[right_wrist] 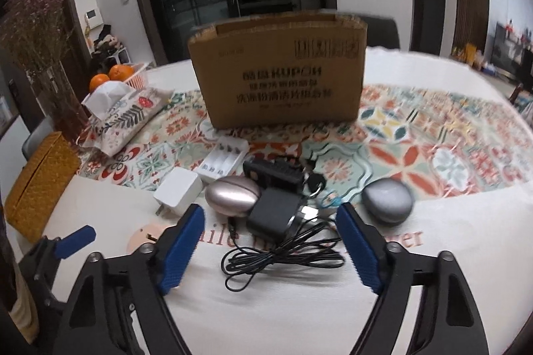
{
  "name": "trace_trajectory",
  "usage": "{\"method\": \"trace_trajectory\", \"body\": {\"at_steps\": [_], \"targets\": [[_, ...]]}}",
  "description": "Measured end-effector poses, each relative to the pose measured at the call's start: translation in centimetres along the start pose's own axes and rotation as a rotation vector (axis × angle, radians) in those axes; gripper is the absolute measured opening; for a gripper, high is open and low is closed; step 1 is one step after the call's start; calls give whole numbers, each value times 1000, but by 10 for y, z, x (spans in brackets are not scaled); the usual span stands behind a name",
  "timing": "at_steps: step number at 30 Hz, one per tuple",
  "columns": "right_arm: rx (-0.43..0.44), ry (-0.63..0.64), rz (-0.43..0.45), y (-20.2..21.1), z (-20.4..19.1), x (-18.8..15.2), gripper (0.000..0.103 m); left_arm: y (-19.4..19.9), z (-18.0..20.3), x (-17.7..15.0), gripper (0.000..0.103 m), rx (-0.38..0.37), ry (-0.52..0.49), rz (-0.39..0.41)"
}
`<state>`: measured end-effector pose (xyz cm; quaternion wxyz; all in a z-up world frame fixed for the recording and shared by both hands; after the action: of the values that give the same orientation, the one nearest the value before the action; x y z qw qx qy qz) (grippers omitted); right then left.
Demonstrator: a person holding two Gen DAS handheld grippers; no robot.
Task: Organize rigid objects
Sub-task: 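Grasp the pink round case with the left tool while the right tool grasps the black power adapter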
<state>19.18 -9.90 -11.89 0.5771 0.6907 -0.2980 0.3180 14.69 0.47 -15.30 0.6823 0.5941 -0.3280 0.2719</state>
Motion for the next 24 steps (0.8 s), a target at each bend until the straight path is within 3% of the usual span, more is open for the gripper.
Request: {"method": "trace_trajectory", "body": {"at_steps": [5,10,24], "targets": [[36,-38,-69,-23,-3,-12,71,-8,1,0,101,-19,3,-9],[61,-47,-64,-27,-6,-10,67,-15,6,-2,100,-38,-5,-21],[4,-14,-114,-48,-3,-16,63,-30,3,-6,94,-57,16,-44]]}}
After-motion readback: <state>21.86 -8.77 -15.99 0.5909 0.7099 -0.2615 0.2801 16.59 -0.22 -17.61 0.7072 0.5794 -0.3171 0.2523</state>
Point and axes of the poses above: each gripper's, at about its wrist camera, not at the fingertips, and y roughly against the way its jaws point, z to its right, x to its top, the point moved 10 cm from there along -y, roughly the way its jaws point, and after that the axes turned 8 degrees about z, right-handed, at the moved point
